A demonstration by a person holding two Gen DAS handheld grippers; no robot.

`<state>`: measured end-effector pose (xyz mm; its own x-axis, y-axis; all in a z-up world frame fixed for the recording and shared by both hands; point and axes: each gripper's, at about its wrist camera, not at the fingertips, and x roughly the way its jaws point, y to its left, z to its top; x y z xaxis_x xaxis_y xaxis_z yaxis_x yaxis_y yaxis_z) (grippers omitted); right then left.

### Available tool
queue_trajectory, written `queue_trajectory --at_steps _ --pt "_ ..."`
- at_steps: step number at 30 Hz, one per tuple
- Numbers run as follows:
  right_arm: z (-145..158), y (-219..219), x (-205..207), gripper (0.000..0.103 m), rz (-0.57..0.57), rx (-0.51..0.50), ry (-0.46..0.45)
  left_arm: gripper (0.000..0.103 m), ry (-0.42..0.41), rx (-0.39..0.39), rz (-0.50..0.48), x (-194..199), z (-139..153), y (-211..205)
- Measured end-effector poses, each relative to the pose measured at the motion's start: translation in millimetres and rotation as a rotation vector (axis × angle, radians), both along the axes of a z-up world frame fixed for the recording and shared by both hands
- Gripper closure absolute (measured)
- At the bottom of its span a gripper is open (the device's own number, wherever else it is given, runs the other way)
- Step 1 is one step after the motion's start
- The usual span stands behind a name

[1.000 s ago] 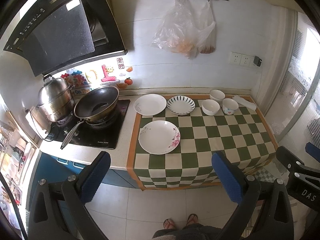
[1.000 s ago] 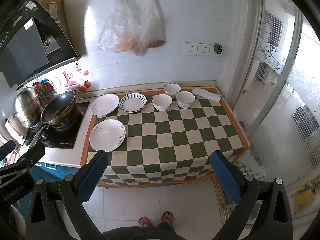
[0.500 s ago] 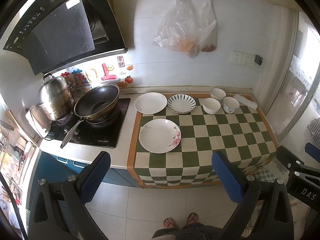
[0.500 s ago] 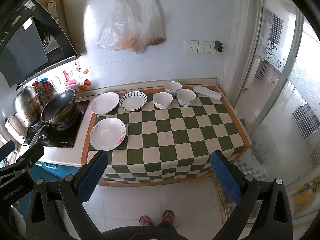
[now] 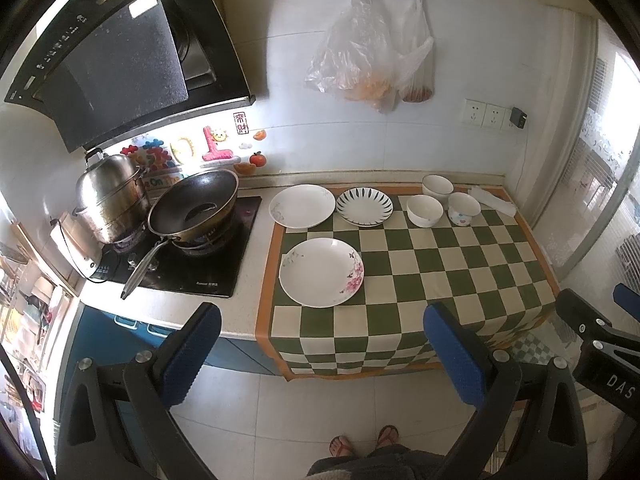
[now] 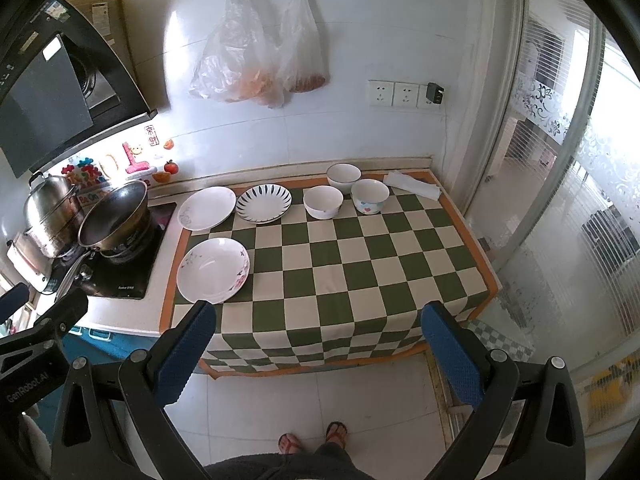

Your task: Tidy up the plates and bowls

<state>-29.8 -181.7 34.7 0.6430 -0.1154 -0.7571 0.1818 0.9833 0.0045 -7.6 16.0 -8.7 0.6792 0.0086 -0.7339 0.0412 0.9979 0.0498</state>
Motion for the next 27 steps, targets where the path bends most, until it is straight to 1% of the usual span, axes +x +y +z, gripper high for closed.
queue_trajectory --at_steps 22,24,27 --pt "0 8 7 0.0 -0.006 0.0 -0.003 0.0 0.0 0.004 0.0 4 -4 2" --pt "0 14 15 0.0 -0.012 0.0 -0.003 0.0 -0.001 0.001 -0.004 7 -6 4" --pt "-9 18 25 0.0 -0.016 0.005 -0.013 0.0 -0.007 -0.004 -0.002 33 -15 18"
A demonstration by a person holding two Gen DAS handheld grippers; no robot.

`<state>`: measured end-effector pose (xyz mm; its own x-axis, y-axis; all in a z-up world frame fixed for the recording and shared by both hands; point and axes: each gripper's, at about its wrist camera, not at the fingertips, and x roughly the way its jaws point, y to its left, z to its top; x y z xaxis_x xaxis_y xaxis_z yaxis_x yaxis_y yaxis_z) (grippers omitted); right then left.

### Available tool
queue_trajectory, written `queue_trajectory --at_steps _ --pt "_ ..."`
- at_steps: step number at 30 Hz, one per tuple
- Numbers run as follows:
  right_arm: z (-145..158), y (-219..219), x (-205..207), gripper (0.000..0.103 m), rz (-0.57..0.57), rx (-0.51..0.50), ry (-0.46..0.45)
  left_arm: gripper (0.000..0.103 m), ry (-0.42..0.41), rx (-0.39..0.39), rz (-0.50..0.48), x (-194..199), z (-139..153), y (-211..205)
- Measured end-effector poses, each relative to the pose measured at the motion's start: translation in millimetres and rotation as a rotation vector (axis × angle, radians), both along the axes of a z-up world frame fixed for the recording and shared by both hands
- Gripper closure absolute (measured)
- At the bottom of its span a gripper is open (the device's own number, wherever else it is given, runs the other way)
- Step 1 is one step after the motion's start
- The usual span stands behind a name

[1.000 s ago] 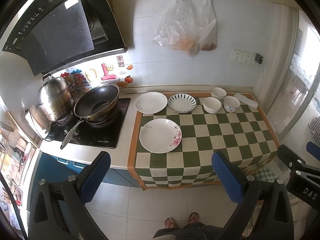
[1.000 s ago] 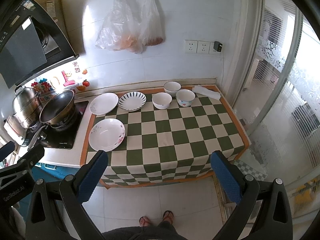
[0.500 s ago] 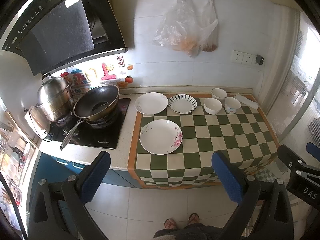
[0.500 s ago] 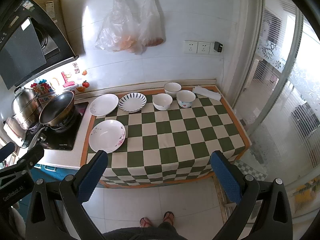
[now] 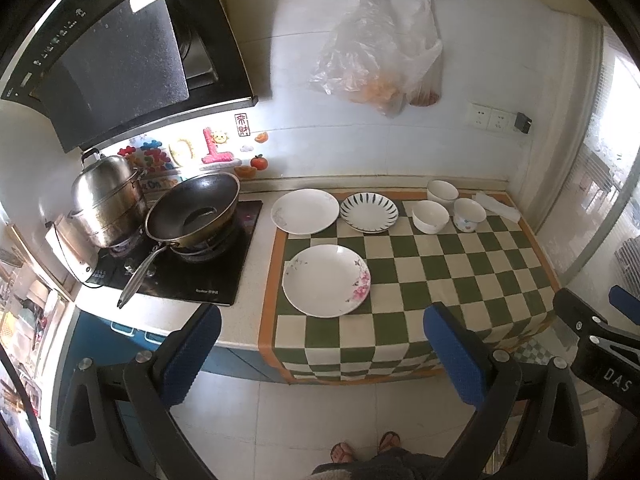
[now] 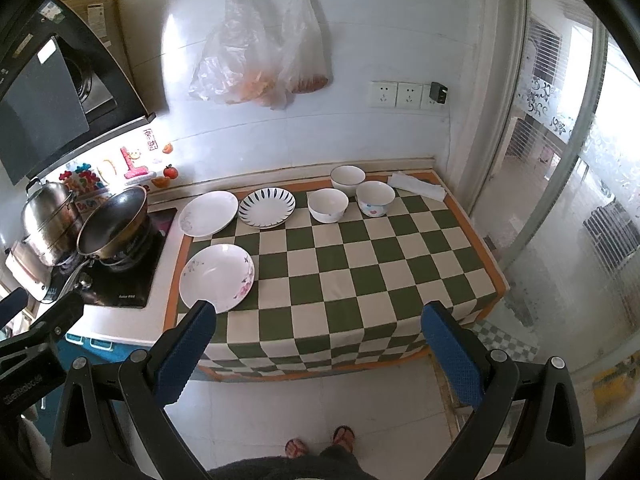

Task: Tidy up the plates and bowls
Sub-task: 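Grasp the rim of the pink-flowered plate with the left tool while the right tool grips it too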

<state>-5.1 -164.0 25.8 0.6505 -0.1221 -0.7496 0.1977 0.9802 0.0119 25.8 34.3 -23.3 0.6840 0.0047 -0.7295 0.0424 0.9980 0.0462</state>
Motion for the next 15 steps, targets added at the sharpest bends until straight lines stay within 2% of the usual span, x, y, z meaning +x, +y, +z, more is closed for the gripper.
queue_trajectory --at_steps 4,7,9,15 --pt "-30 6 28 0.0 0.052 0.008 -0.011 0.0 0.003 0.013 0.029 27 -21 9" --pt "-68 8 62 0.0 0.085 0.048 0.066 0.0 0.047 0.028 0.053 60 -48 19" --pt "-104 9 91 0.0 0.118 0.095 0.149 0.0 0.093 0.039 0.072 83 -73 28" --pt "-196 20 176 0.0 0.219 0.15 0.313 0.0 0.249 0.003 0.1 165 -159 54"
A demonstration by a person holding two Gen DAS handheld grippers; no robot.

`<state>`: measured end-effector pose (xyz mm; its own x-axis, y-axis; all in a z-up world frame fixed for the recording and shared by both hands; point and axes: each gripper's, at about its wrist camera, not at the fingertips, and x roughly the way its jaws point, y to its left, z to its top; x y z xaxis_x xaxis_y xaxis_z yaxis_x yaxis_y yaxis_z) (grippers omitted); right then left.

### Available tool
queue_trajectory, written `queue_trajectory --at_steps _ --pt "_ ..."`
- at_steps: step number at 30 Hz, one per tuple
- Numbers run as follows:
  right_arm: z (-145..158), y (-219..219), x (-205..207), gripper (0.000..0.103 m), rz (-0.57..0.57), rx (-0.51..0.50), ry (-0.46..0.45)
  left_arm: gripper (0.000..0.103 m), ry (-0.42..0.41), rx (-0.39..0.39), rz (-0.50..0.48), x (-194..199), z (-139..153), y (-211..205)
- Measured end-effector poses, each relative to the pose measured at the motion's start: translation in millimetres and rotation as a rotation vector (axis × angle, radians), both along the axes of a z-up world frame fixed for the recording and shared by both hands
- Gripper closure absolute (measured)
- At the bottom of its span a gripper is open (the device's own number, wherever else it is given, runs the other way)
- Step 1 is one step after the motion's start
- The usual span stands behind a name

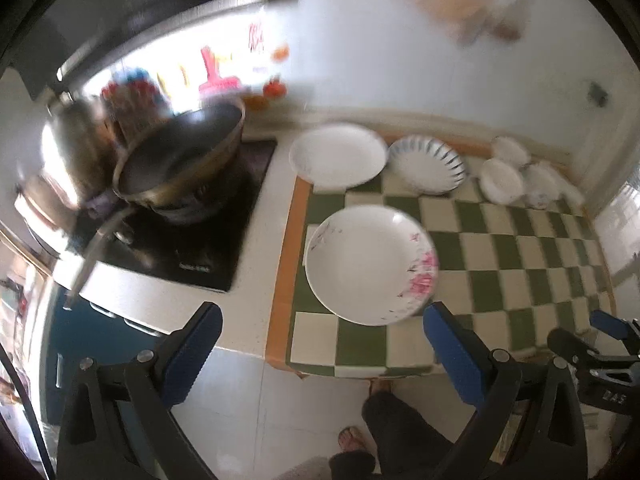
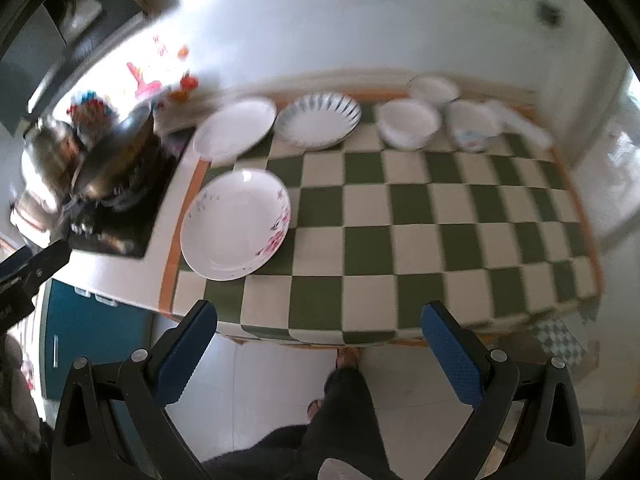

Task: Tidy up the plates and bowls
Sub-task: 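Grasp the rim of the pink-flowered plate with the left tool while the right tool grips it too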

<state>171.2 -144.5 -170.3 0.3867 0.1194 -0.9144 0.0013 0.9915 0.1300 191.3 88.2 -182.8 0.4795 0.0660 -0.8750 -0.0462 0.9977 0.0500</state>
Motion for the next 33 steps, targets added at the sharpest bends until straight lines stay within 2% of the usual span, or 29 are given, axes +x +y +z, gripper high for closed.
queue_trajectory --at_steps 5,9,12,16,17,18,20,22,25,33 --pt "-77 4 89 0.001 0.07 0.108 0.127 0.0 0.122 -0.056 0.036 63 -64 12" --pt "-130 6 147 0.005 0.079 0.148 0.226 0.002 0.227 -0.05 0.061 107 -117 17" --pt "-169 10 183 0.011 0.092 0.202 0.319 0.012 0.308 -0.075 0.089 131 -154 28" --pt "-214 20 219 0.032 0.137 0.257 0.417 0.047 0.399 -0.144 0.111 149 -191 39" --pt "-222 23 226 0.034 0.144 0.272 0.43 0.051 0.426 -0.164 0.113 153 -201 42" --pt "-228 26 231 0.039 0.147 0.287 0.438 0.054 0.446 -0.174 0.115 156 -208 43" --pt "-237 31 239 0.051 0.148 0.313 0.457 0.066 0.476 -0.191 0.103 159 -220 43" --pt "-241 35 242 0.072 0.148 0.355 0.476 0.07 0.474 -0.25 0.092 159 -223 43" --pt "-251 43 245 0.09 0.143 0.39 0.501 0.071 0.458 -0.261 0.077 155 -222 40" --pt "-248 37 236 0.09 0.125 0.391 0.47 0.075 0.452 -0.263 0.043 144 -216 34"
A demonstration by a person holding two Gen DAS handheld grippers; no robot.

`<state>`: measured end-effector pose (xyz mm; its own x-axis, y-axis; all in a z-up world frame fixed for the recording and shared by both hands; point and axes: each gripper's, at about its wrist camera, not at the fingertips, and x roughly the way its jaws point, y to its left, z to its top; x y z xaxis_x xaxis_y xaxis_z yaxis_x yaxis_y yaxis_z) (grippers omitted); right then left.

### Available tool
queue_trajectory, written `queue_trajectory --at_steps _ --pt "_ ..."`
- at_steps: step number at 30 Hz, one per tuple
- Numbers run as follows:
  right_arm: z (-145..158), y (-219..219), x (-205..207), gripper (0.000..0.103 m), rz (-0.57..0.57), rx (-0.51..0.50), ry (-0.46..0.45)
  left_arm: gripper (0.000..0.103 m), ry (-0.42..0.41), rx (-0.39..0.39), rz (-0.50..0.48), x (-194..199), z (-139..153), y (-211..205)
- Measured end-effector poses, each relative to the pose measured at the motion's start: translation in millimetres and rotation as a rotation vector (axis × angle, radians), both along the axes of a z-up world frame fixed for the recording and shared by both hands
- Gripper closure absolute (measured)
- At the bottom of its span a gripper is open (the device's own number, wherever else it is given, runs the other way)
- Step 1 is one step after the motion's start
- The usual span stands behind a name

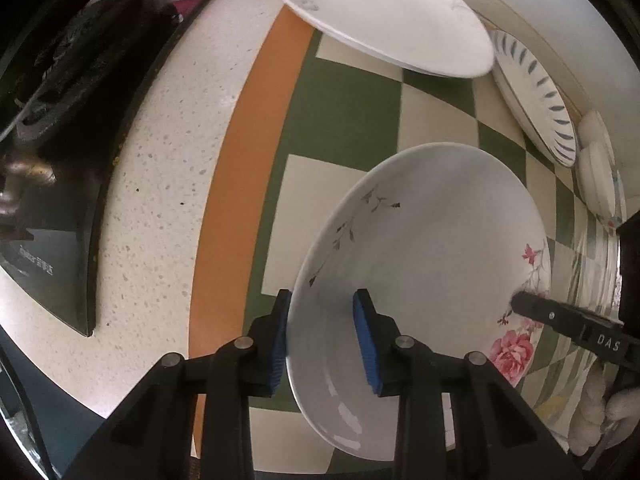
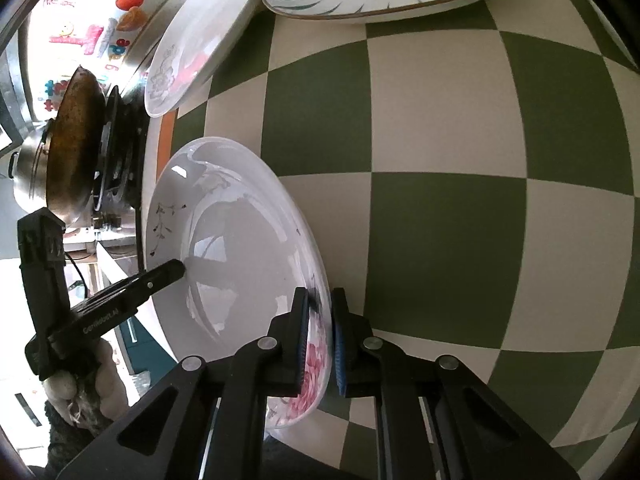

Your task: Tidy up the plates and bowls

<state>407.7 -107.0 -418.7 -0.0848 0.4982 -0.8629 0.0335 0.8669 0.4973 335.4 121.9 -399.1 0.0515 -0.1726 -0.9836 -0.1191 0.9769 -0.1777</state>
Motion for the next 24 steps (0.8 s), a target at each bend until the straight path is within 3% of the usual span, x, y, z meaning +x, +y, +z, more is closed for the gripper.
queue_trajectory --at_steps 12,19,24 --pt "35 -47 -9 0.09 -0.082 0.007 -0.054 0.075 -0.049 -0.027 -0.092 9 38 -50" --pt "57 -101 -21 0.09 -0.157 0.001 -0.09 0.075 -0.064 -0.043 -0.174 25 37 -81" --pt "55 -136 -33 0.09 -0.206 -0.017 -0.091 0.075 -0.051 -0.046 -0.222 33 29 -115"
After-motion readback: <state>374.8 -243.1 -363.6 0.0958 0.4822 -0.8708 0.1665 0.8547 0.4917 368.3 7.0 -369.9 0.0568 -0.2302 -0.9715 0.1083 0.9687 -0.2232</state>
